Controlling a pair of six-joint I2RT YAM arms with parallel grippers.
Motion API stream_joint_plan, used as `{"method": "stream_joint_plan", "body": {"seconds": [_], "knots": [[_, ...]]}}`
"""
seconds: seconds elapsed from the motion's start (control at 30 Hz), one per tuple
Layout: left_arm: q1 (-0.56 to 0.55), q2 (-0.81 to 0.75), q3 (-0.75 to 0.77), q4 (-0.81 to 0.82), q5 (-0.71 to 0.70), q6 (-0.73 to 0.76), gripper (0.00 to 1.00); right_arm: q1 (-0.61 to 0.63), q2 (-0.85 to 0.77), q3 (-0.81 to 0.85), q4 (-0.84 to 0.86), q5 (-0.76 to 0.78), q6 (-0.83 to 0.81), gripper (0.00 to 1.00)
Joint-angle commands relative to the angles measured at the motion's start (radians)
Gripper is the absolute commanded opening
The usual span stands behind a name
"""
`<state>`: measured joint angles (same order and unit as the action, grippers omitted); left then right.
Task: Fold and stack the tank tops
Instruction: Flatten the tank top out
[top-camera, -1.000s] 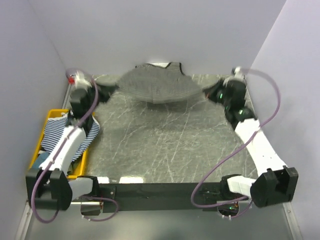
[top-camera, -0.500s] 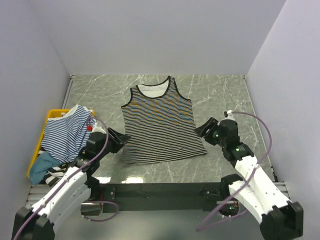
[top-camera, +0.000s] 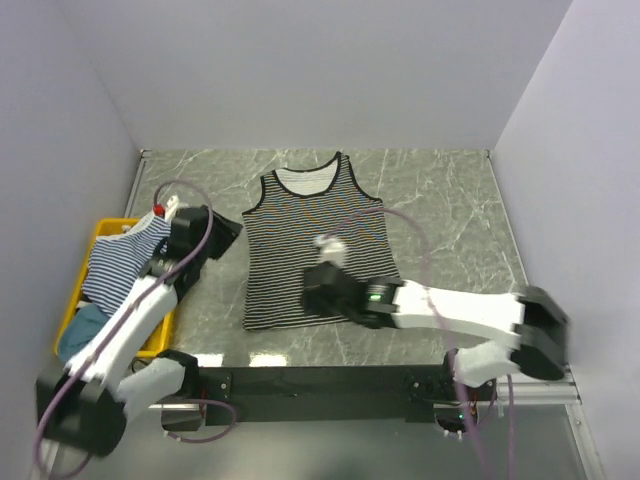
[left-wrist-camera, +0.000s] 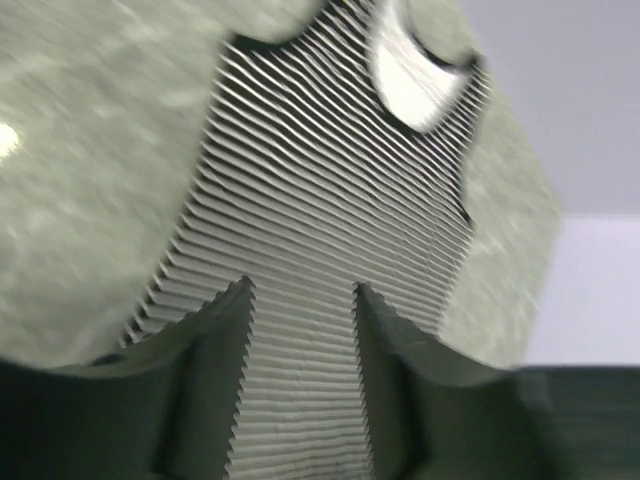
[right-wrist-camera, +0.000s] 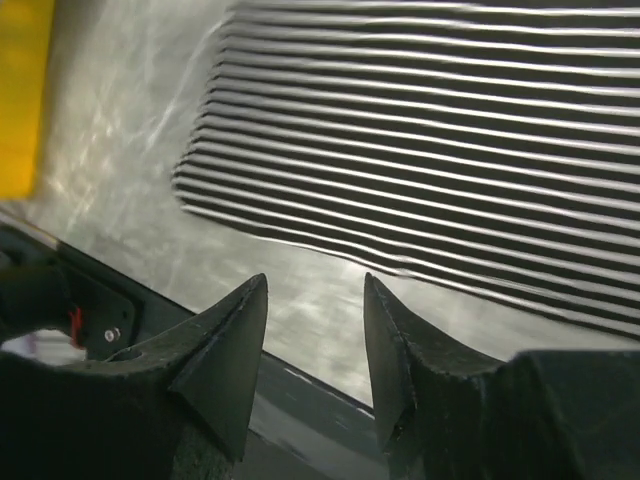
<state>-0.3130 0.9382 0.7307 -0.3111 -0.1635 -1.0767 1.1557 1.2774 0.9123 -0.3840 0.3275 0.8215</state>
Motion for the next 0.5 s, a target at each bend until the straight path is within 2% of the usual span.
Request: {"method": "stream_joint_plan", "body": {"seconds": [0.0, 0.03, 0.13, 0.27, 0.4, 0.47], "knots": [[0.136, 0.199, 0.068, 0.085, 0.077, 0.078, 0.47, 0.125, 0.210, 0.213, -0.049, 0.163, -0.010, 0.50], [0.167, 0.239, 0.100, 0.105, 0.109, 0.096, 0.39, 0.156, 0.324, 0.258, -0.056, 0.157, -0.019, 0.48], [0.244, 0.407, 0.200, 0.141, 0.188, 0.151, 0.31, 0.194, 0.502, 0.411, -0.043, 0.119, -0.051, 0.46], [0.258, 0.595, 0.335, 0.142, 0.252, 0.216, 0.29, 0.214, 0.661, 0.620, -0.093, 0.123, -0.081, 0.45], [0.262, 0.798, 0.453, 0.127, 0.294, 0.264, 0.31, 0.217, 0.763, 0.720, -0.144, 0.128, -0.099, 0.46], [0.264, 0.847, 0.493, 0.125, 0.306, 0.270, 0.31, 0.219, 0.780, 0.740, -0.150, 0.124, -0.104, 0.46]]}}
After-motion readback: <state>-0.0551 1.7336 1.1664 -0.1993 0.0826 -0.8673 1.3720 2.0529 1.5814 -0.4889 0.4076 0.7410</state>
